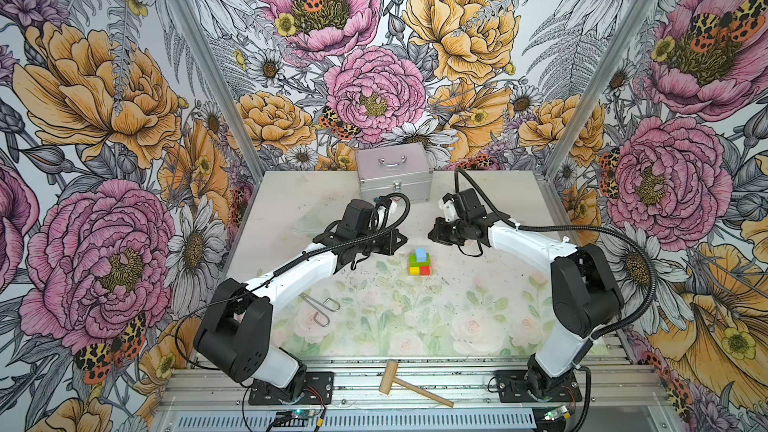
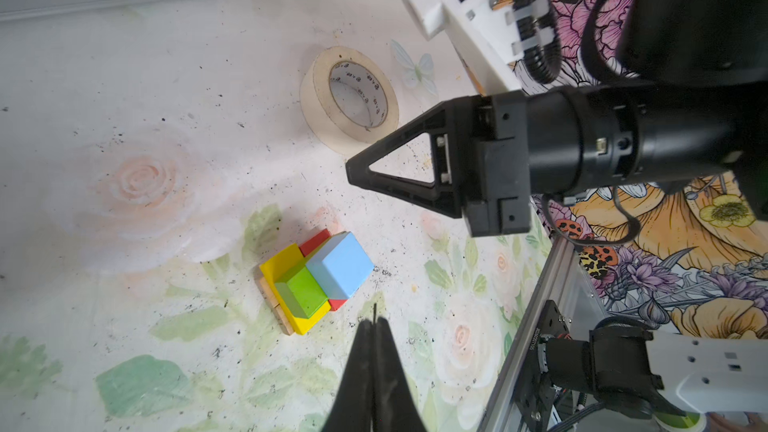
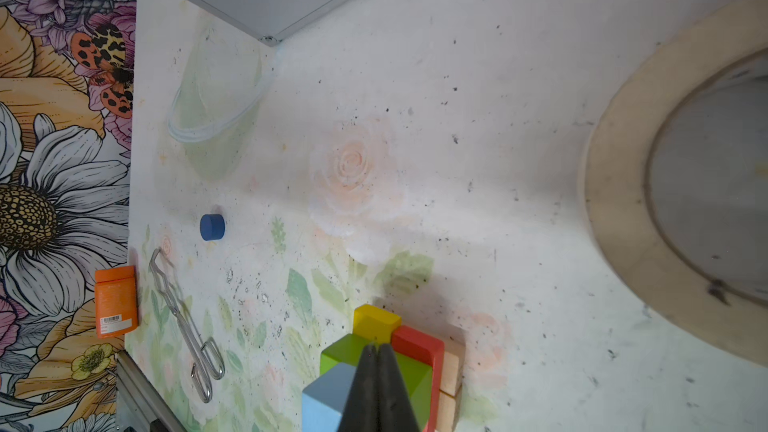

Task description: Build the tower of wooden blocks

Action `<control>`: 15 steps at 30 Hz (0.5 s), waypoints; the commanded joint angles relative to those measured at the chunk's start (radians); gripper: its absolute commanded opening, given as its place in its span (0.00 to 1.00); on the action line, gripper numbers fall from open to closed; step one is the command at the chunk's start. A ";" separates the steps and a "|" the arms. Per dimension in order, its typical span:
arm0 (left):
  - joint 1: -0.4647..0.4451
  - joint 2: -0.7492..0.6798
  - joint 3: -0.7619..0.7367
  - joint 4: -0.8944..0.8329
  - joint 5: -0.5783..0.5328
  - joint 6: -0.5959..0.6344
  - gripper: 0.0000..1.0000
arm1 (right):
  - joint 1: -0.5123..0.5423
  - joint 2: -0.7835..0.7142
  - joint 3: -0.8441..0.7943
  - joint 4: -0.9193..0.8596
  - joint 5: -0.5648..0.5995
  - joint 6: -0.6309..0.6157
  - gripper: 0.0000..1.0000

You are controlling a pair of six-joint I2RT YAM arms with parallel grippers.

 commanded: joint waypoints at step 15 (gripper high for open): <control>-0.042 0.096 -0.014 0.043 -0.052 -0.061 0.00 | 0.036 0.046 0.036 0.029 -0.030 0.017 0.00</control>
